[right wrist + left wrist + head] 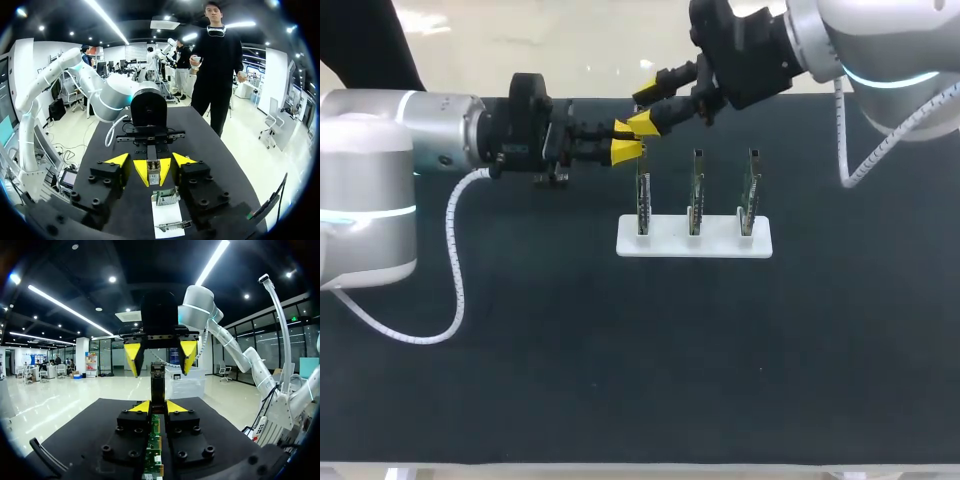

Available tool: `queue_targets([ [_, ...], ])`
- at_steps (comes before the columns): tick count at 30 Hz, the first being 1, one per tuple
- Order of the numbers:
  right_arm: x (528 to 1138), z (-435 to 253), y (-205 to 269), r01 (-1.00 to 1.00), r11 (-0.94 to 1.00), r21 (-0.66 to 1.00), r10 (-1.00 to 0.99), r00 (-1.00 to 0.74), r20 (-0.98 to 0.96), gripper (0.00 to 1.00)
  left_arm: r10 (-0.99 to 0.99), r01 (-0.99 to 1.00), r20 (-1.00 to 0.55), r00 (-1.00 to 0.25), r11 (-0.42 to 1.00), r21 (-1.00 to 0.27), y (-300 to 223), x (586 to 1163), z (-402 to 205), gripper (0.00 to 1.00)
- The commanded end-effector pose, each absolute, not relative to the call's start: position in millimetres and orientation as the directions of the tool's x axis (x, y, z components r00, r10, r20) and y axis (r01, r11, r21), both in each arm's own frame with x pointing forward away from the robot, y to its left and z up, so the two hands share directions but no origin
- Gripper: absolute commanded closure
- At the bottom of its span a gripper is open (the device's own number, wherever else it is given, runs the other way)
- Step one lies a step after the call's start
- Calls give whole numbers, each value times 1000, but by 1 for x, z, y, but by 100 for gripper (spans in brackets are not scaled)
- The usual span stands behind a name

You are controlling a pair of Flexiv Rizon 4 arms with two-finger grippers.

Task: Pick up the optical module with the left hand, and insert it into the network port with the right hand.

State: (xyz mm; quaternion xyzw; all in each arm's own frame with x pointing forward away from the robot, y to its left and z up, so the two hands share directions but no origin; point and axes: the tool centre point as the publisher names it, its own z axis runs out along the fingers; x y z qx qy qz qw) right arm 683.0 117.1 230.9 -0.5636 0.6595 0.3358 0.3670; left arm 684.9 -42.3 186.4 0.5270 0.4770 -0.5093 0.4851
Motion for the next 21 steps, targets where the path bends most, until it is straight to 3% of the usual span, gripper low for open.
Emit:
queue_targets([
  [1, 680, 233, 118, -989, 147, 27, -503, -98, -859, 62, 8, 997, -1000, 29, -68, 28, -43, 683, 186, 100],
  [9, 678, 232, 120, -988, 152, 22, -504, -97, -858, 74, 8, 997, -1000, 29, -68, 28, -43, 683, 186, 100],
  [10, 678, 232, 120, -988, 152, 22, -505, -96, -858, 78, 8, 997, -1000, 29, -68, 28, -43, 683, 186, 100],
  [11, 678, 232, 120, -988, 151, 21, -506, -95, -857, 100, 8, 997, -1000, 29, -68, 28, -43, 683, 186, 100],
  [20, 678, 231, 121, -989, 147, 16, -510, -90, -856, 100, 8, 997, -1000, 29, -68, 28, -43, 683, 186, 100],
  [21, 678, 231, 121, -989, 147, 16, -510, -90, -855, 100, 8, 997, -1000, 29, -68, 28, -43, 683, 186, 92],
])
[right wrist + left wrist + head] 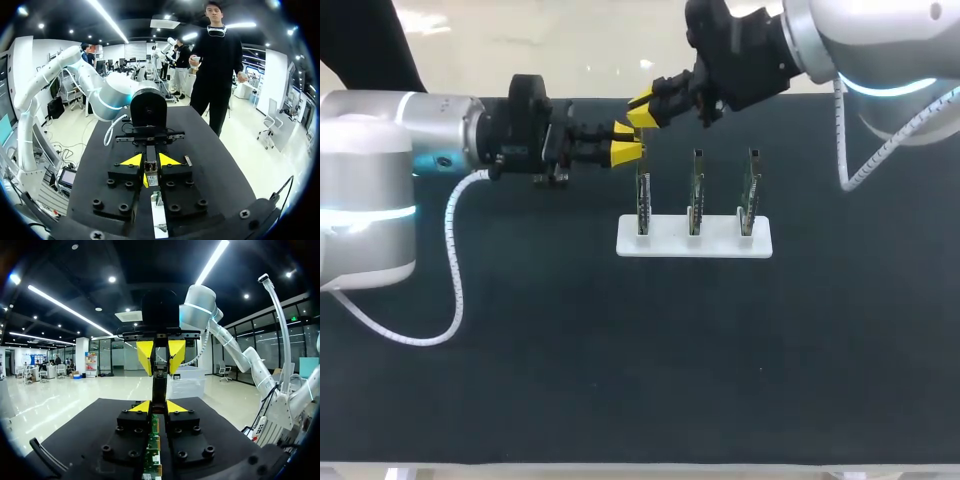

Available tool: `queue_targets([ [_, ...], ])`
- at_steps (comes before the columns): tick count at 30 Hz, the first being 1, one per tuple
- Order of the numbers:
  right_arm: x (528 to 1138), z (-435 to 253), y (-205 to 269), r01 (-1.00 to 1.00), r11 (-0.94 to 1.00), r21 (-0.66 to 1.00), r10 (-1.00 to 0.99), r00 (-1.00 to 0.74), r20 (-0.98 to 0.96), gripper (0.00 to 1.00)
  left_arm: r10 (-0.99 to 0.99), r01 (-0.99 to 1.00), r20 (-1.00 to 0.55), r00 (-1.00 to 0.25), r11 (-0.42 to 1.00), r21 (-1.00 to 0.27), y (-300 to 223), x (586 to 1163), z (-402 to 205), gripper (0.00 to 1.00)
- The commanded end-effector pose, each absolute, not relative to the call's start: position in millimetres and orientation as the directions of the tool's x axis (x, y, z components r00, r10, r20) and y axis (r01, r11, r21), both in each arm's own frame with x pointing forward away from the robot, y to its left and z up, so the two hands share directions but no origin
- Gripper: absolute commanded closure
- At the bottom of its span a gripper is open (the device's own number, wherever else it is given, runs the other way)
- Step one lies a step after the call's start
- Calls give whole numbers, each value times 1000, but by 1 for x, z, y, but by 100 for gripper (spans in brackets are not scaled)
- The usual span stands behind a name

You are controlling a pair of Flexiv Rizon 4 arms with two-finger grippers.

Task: Pick up the optical module with the left hand, and insert it into the network port with the right hand.

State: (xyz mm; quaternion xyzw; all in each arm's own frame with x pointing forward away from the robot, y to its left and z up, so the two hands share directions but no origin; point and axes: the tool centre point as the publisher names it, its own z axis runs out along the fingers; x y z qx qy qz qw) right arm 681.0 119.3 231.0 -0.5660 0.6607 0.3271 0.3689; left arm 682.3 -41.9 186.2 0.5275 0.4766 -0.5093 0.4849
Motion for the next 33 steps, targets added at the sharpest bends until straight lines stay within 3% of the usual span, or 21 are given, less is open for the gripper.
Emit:
queue_targets([
  [1, 678, 231, 121, -989, 148, 16, -510, -90, -855, 100, 8, 997, -1000, 29, -68, 28, -43, 683, 186, 11],
  [2, 678, 231, 121, -989, 148, 16, -510, -91, -855, 100, 8, 997, -1000, 29, -68, 28, -43, 683, 186, 0],
  [17, 677, 230, 122, -989, 149, 14, -512, -89, -854, 100, 8, 997, -1000, 29, -68, 28, -43, 683, 186, 0],
  [33, 678, 229, 121, -989, 145, 12, -511, -85, -855, 100, 243, 997, -969, 55, -61, 42, 16, 703, 200, 0],
])
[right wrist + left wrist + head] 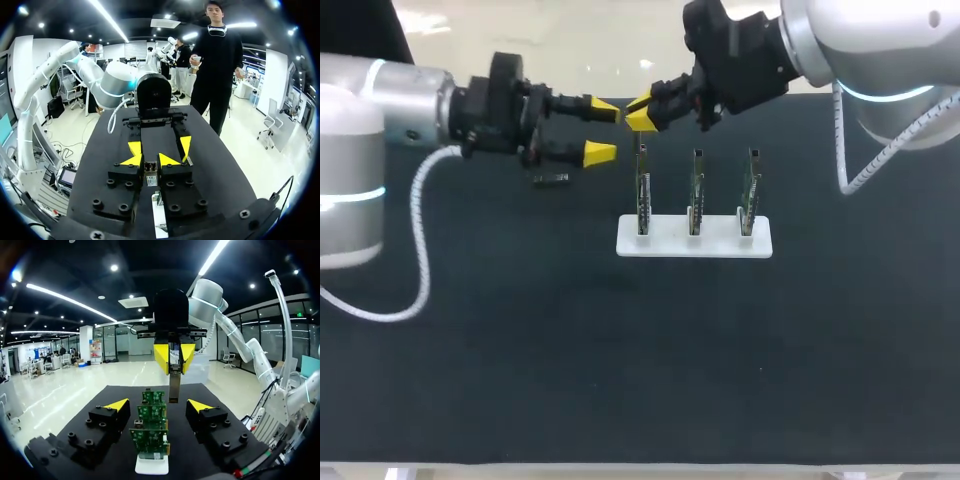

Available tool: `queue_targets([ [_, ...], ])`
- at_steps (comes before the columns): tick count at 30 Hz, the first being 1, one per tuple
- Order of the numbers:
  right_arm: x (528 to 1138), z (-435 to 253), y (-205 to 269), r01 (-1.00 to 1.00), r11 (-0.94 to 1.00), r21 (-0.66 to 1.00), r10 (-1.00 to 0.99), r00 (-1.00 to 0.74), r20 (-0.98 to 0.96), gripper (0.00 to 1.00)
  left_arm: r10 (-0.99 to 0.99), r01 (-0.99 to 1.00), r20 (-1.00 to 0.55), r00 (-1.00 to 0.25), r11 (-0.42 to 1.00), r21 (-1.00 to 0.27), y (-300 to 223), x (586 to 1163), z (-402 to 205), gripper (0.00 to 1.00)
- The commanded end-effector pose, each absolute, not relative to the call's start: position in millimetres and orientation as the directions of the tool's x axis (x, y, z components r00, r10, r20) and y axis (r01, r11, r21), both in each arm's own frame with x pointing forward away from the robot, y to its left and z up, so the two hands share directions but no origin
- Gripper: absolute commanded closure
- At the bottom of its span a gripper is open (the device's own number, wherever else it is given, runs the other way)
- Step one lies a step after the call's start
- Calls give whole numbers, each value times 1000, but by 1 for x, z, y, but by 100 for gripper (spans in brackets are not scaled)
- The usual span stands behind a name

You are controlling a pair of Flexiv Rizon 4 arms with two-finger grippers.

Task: Pick up the optical module with the left hand, and insert it into the network port with the right hand.

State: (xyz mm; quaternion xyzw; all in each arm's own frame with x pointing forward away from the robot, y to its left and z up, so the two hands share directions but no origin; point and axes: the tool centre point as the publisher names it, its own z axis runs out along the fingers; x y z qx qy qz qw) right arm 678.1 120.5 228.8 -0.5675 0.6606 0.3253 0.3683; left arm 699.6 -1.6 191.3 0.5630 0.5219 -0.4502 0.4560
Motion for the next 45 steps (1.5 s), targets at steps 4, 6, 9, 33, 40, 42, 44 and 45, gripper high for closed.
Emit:
queue_targets([
  [4, 679, 229, 121, -989, 145, 12, -512, -85, -855, 100, 317, 996, -946, 63, -82, 39, 32, 707, 202, 0],
  [6, 679, 229, 121, -990, 144, 13, -512, -86, -855, 100, 359, 995, -931, 62, -93, 31, 40, 709, 204, 0],
  [9, 679, 229, 121, -990, 142, 14, -512, -85, -855, 100, 420, 994, -905, 65, -112, 19, 51, 711, 205, 0],
  [33, 683, 230, 124, -989, 150, 6, -513, -83, -854, 100, 490, 975, -864, 118, -224, 6, 92, 710, 209, 0],
  [40, 683, 230, 124, -989, 150, 6, -513, -83, -854, 100, 490, 975, -864, 118, -224, 6, 92, 710, 209, 0],
  [42, 683, 230, 124, -989, 150, 6, -513, -83, -854, 100, 490, 975, -864, 118, -224, 6, 92, 710, 209, 0],
  [44, 683, 230, 124, -989, 150, 6, -513, -83, -854, 100, 490, 975, -864, 118, -224, 6, 92, 710, 209, 0],
  [45, 683, 230, 124, -989, 150, 6, -513, -83, -854, 100, 490, 975, -864, 118, -224, 6, 92, 710, 209, 0],
])
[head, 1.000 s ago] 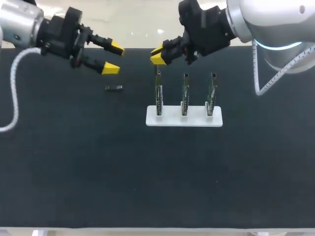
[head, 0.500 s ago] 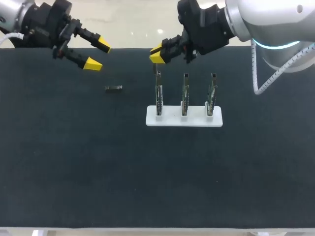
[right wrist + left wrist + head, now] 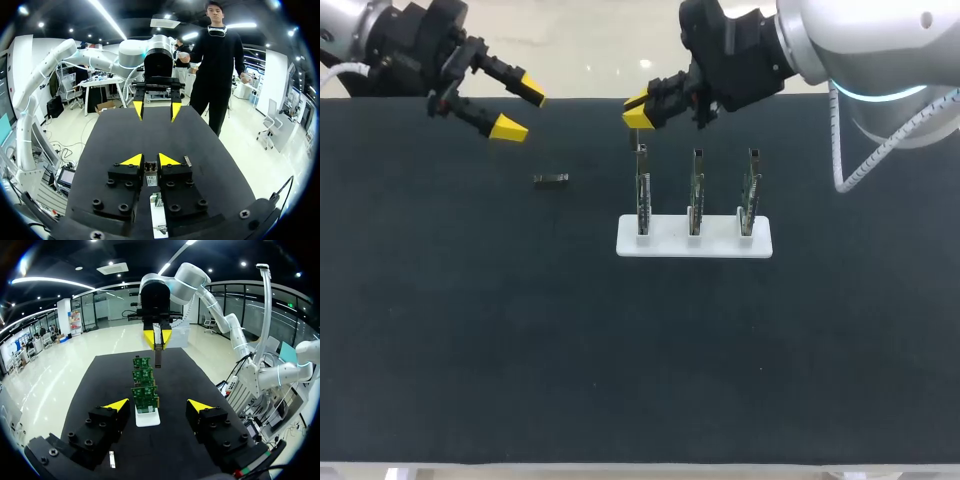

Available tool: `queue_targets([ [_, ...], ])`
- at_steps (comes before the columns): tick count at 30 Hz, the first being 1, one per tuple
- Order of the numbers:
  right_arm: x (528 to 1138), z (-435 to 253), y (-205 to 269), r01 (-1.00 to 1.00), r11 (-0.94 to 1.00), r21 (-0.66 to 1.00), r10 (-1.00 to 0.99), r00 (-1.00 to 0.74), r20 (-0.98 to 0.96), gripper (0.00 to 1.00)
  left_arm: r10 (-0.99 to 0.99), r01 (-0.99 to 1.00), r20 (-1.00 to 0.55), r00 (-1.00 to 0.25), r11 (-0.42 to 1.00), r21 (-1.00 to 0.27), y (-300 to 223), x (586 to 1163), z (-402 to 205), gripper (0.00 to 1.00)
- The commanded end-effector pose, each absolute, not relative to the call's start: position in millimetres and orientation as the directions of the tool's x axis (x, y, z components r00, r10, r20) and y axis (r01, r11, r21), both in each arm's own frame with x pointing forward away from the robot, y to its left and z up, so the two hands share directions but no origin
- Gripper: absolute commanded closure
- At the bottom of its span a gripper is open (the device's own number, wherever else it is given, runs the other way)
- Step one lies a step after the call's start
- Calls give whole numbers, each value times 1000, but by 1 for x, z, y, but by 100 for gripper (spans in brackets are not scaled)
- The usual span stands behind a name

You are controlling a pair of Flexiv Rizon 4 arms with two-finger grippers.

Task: Pick up the optical module with the left hand, and insert it into the network port with the right hand.

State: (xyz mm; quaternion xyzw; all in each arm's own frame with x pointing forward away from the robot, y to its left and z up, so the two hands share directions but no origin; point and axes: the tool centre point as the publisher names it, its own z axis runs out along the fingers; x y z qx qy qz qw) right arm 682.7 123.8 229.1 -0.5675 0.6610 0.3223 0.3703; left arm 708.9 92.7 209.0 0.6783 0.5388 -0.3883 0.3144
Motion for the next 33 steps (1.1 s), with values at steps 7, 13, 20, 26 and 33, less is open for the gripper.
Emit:
queue_targets([
  [7, 689, 223, 113, -994, 107, -11, -517, -46, -854, 100, 490, 975, -864, 118, -224, 6, 92, 710, 209, 0],
  [13, 697, 218, 86, -999, 35, -16, -519, -4, -855, 100, 490, 975, -864, 118, -224, 6, 92, 710, 209, 0],
  [20, 703, 212, 56, -1000, -23, -10, -515, 20, -857, 100, 490, 975, -864, 118, -224, 6, 92, 710, 209, 0],
  [26, 710, 206, 43, -999, -40, -7, -514, 27, -857, 100, 490, 975, -864, 118, -224, 6, 92, 710, 209, 0],
  [33, 715, 200, 36, -998, -56, -8, -519, 36, -854, 100, 490, 975, -864, 118, -224, 6, 92, 710, 209, 0],
])
